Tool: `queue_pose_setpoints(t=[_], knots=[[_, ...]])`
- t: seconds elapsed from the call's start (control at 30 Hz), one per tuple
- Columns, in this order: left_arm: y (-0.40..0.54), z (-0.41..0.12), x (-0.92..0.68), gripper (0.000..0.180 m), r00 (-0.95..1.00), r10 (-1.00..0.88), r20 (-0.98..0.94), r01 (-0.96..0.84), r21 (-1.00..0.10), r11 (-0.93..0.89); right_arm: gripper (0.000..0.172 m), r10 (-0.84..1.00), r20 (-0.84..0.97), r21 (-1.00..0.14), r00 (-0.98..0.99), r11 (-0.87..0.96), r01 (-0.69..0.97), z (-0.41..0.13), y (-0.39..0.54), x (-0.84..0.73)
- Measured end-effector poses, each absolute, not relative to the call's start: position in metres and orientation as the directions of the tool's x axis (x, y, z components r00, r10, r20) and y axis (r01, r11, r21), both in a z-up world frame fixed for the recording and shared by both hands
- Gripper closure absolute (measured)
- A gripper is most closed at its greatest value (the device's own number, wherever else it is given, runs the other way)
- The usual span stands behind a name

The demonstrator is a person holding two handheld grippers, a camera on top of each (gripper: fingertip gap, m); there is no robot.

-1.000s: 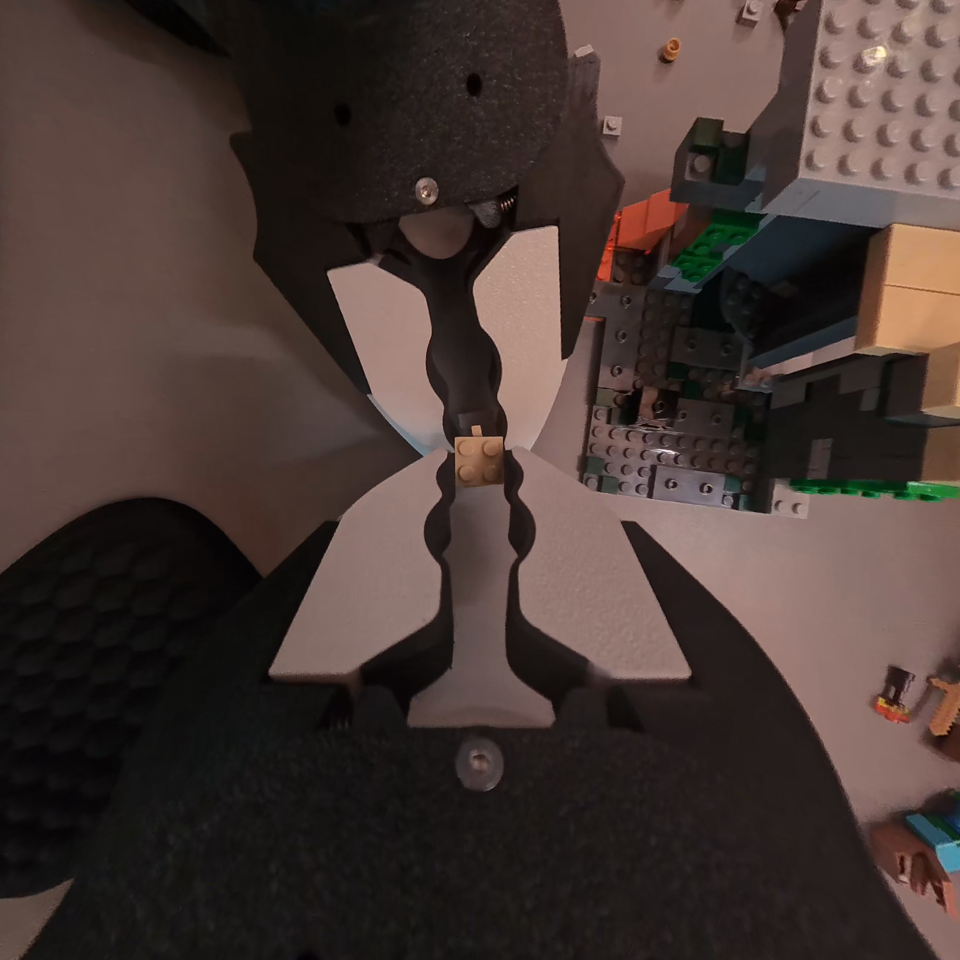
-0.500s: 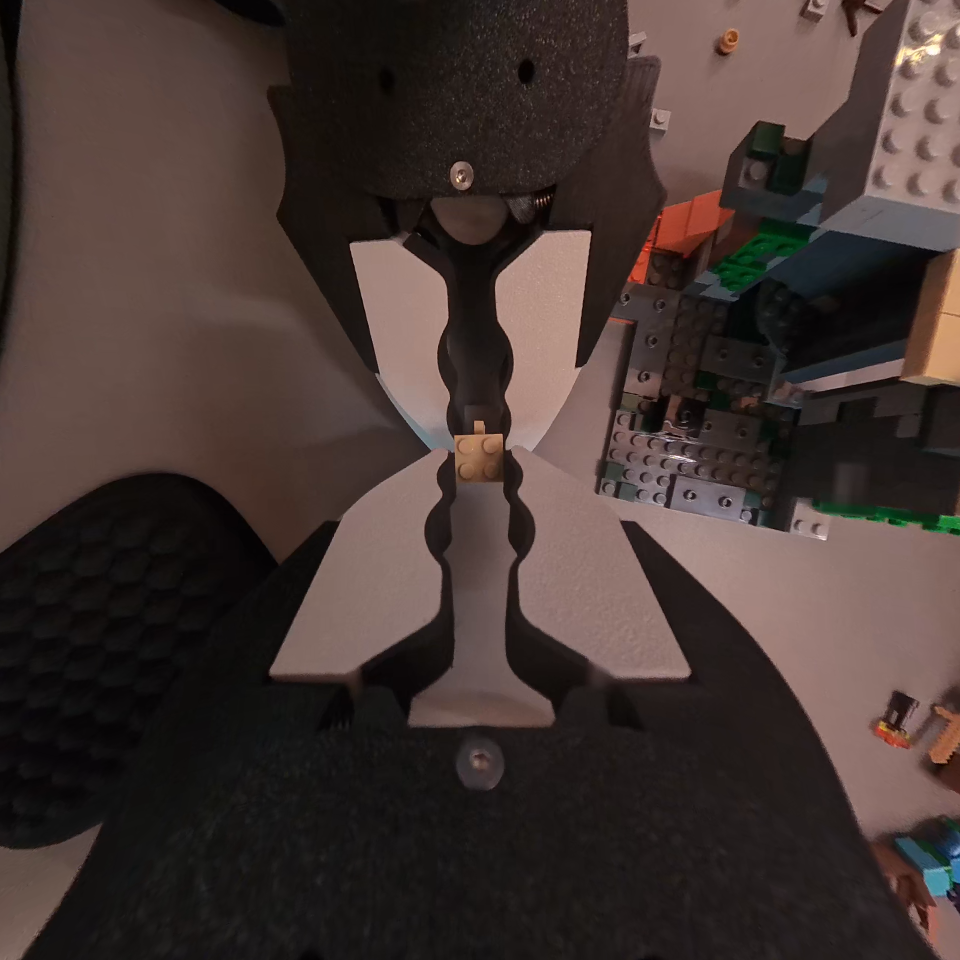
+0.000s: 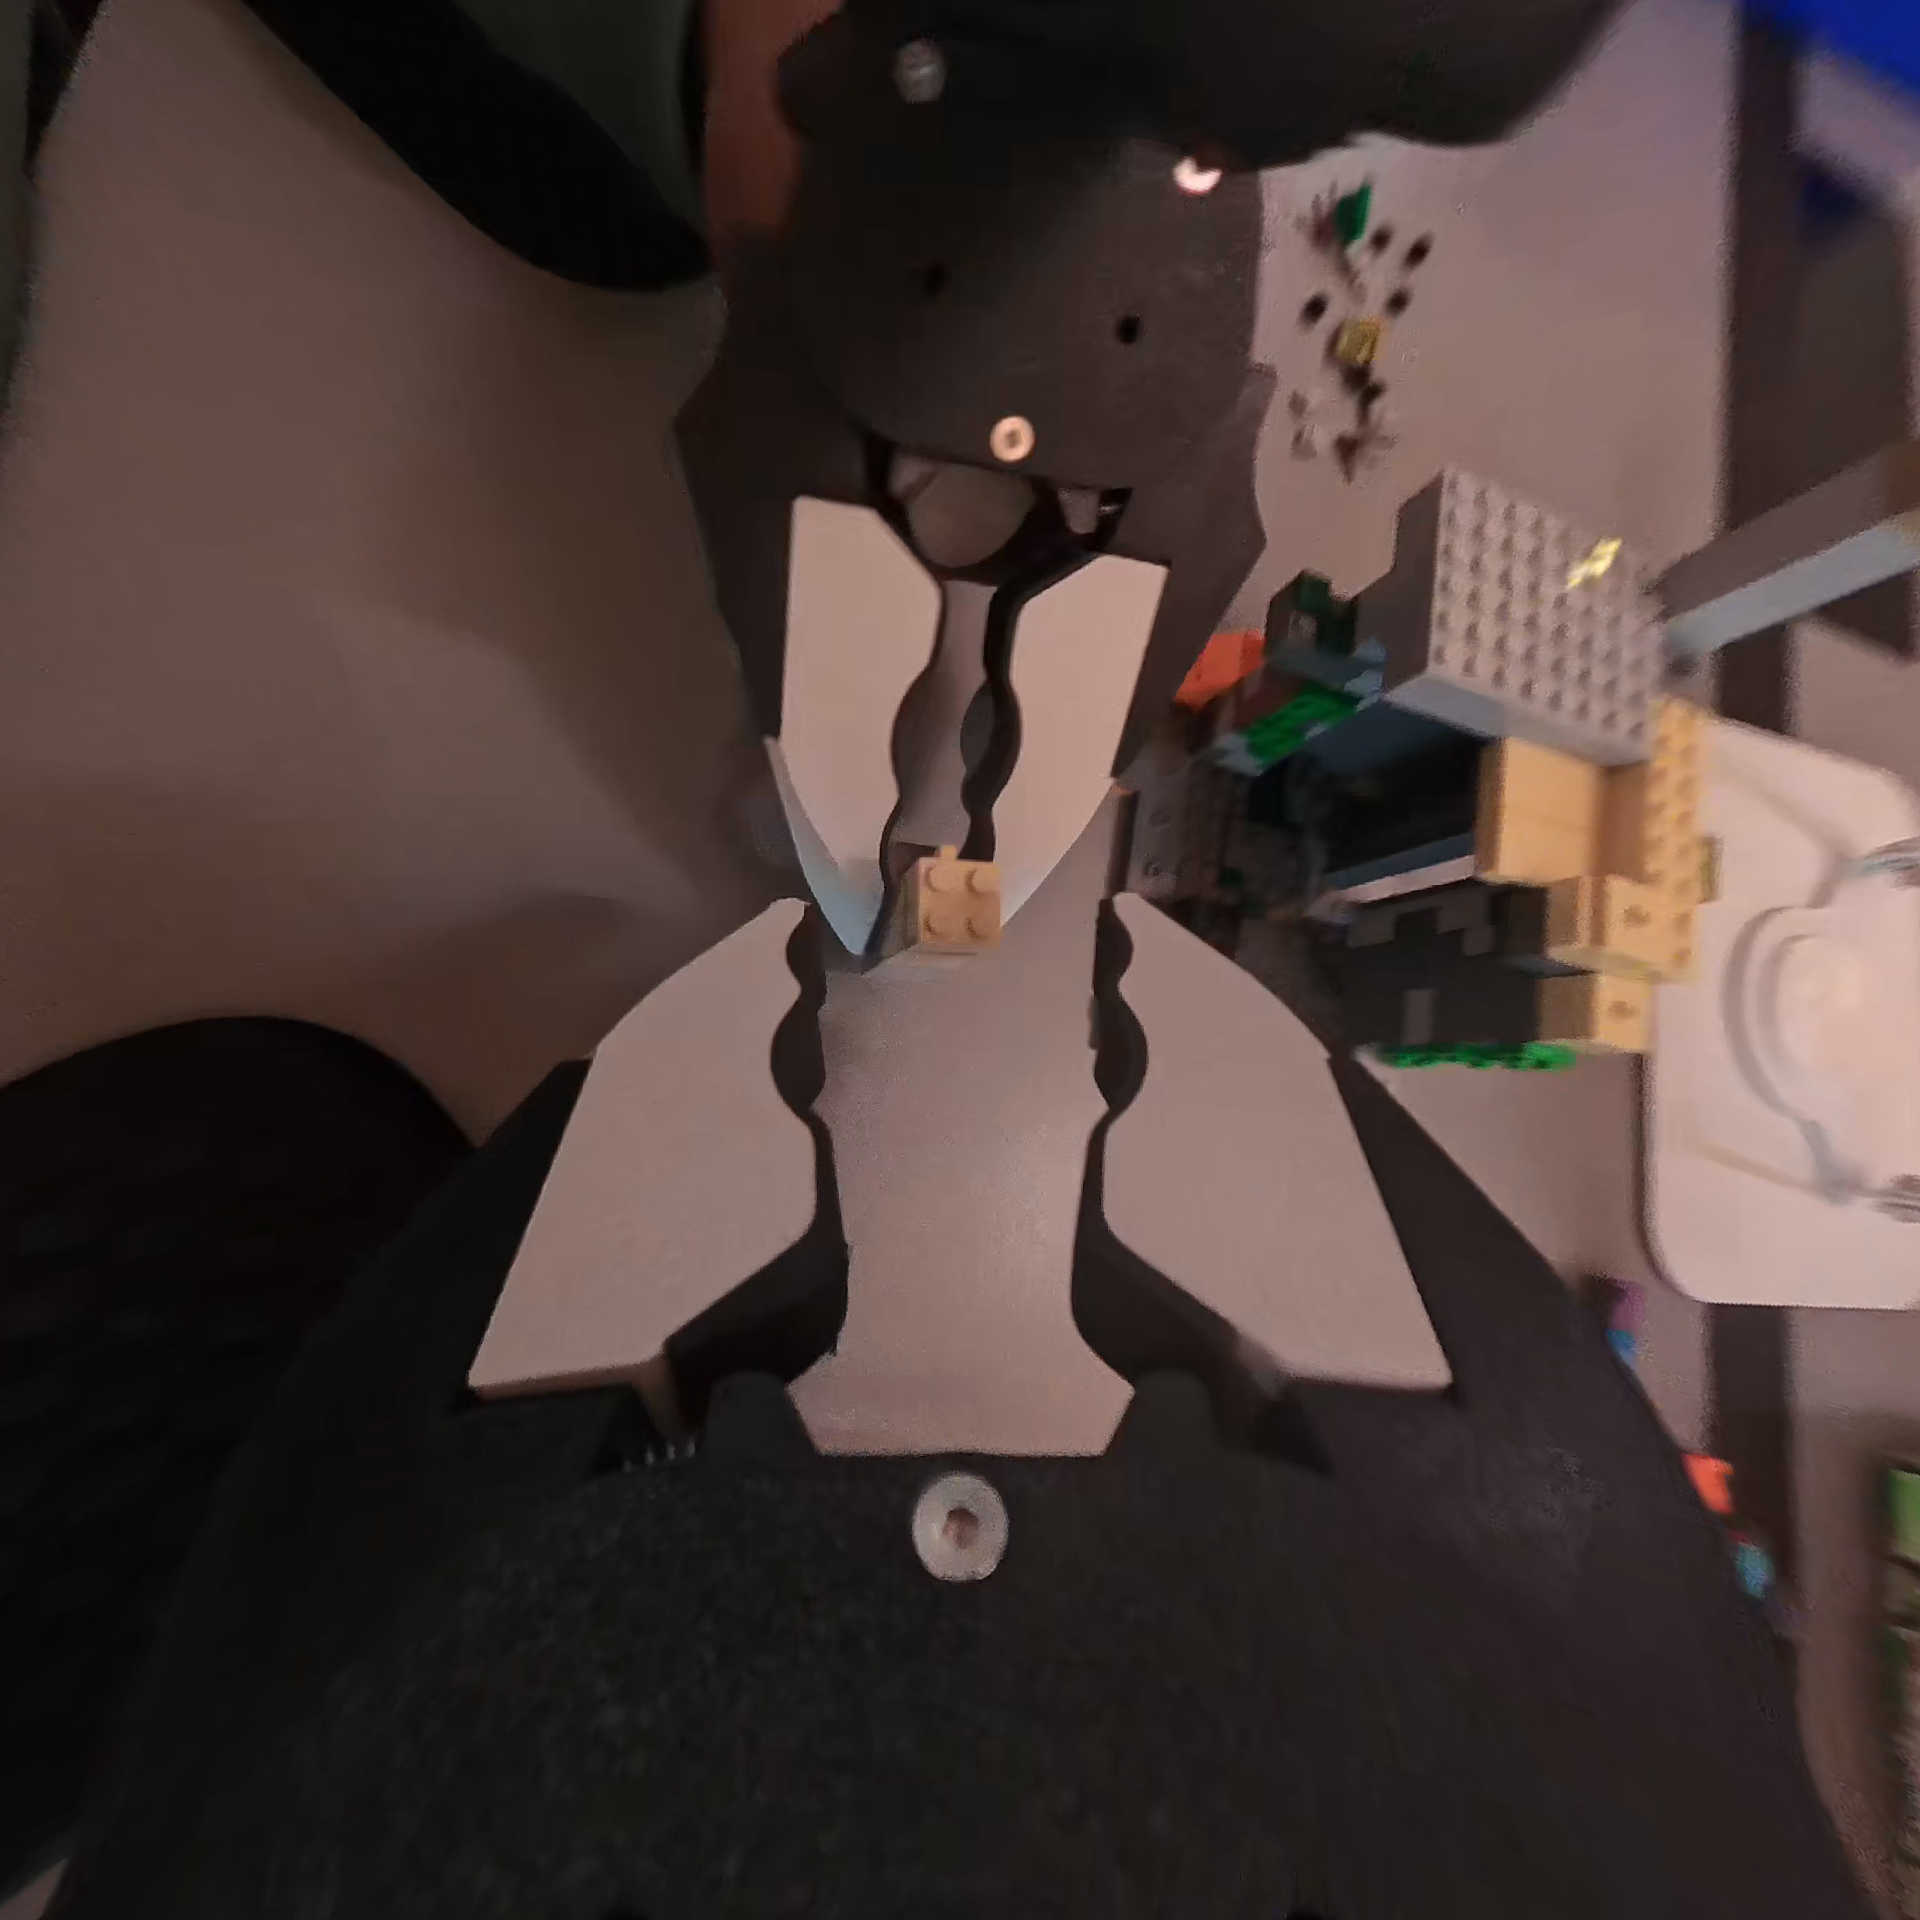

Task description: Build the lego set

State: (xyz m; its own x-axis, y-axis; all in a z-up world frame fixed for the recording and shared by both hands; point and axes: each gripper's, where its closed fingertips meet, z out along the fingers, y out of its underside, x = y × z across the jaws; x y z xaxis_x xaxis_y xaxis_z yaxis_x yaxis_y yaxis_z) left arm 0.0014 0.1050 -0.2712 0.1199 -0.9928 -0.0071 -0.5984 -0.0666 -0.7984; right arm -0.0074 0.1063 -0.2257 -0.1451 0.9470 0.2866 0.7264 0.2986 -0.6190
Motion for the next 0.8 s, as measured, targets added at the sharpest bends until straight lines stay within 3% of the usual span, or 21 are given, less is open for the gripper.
queue_pose_setpoints(t=[0.17,0.33,0.53,0.8], knots=[[0.084,-0.231,-0.009,0.164,0.019,-1.000,0.025,-0.596,-0.802,-0.031,0.108,0.760,0.633,-0.528,-0.147,0.563,0.635,-0.203,0.080,-0.015],[0.058,-0.190,-0.012,0.163,-0.079,-0.995,0.064,-0.588,-0.809,-0.006,0.087,0.582,0.806,-0.433,-0.110,0.705,0.562,-0.169,0.060,-0.028],[0.029,-0.156,-0.013,0.163,-0.147,-0.984,0.097,-0.586,-0.811,0.008,0.089,0.438,0.892,-0.331,-0.113,0.802,0.497,-0.139,0.036,-0.038],[0.000,-0.135,-0.014,0.163,-0.207,-0.966,0.156,-0.578,-0.816,-0.008,0.102,0.373,0.925,-0.306,-0.072,0.844,0.440,-0.122,0.010,-0.043]])
